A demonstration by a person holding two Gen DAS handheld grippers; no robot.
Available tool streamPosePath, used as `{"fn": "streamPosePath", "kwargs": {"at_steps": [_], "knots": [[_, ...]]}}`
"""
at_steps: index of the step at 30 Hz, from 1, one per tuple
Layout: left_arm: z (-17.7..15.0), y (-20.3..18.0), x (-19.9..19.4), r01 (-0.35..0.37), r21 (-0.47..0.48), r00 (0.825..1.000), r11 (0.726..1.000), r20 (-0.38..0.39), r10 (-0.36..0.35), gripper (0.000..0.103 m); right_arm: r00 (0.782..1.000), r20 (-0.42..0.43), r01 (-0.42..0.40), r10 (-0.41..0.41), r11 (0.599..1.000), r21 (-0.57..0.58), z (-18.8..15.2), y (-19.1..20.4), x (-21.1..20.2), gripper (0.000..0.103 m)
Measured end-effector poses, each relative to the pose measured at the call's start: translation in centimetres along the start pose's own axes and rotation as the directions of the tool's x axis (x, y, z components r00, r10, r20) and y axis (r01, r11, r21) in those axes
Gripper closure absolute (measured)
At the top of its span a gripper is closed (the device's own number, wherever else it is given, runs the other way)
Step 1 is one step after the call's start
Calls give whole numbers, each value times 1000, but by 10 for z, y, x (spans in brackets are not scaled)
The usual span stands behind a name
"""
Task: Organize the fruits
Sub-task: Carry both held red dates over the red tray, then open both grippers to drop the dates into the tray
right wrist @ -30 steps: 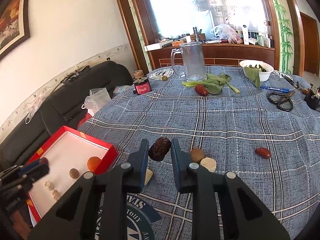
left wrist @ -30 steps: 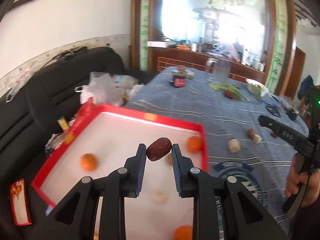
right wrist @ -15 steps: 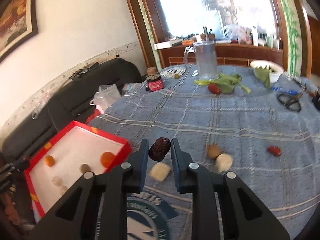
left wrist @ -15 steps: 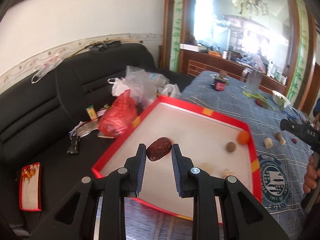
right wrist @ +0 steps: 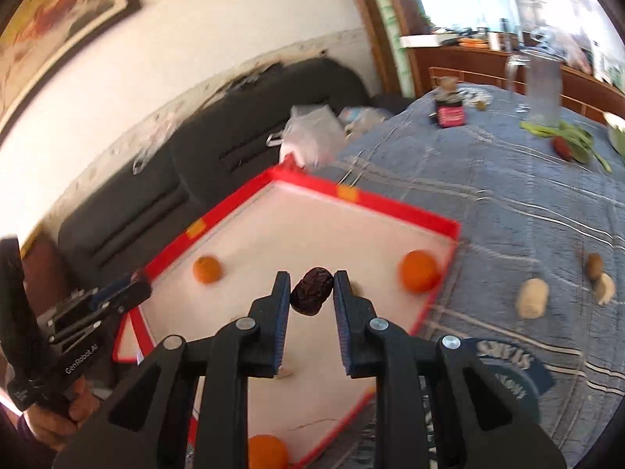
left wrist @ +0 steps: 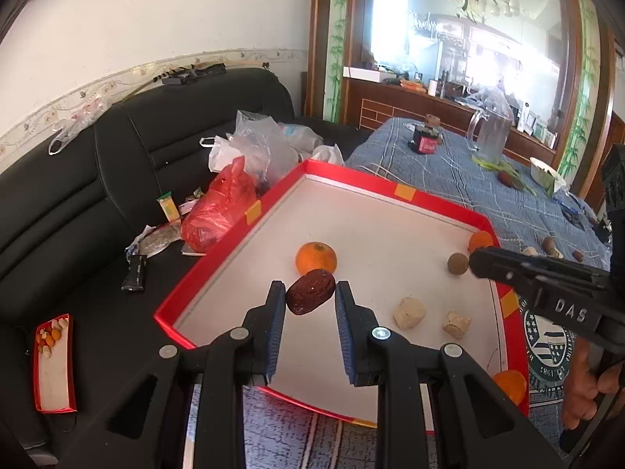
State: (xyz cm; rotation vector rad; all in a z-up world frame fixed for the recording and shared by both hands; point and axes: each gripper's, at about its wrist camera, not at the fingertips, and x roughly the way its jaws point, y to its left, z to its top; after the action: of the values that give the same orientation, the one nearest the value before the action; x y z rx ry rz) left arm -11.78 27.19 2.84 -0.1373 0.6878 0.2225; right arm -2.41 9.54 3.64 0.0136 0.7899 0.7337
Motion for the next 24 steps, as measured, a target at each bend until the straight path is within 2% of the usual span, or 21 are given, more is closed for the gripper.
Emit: {"fn": "streamPosePath", "kwargs": {"at_steps": [15,24], "knots": [[0,-2,16,-20,6,999,1000,-48,20,78,998,-64,5,-9,999,-54,-24,7,25,78],[-2,-7,28,-31,13,995,999,-89,32,78,996,-86,9,-10,1000,-3,-23,-8,30,78]]}}
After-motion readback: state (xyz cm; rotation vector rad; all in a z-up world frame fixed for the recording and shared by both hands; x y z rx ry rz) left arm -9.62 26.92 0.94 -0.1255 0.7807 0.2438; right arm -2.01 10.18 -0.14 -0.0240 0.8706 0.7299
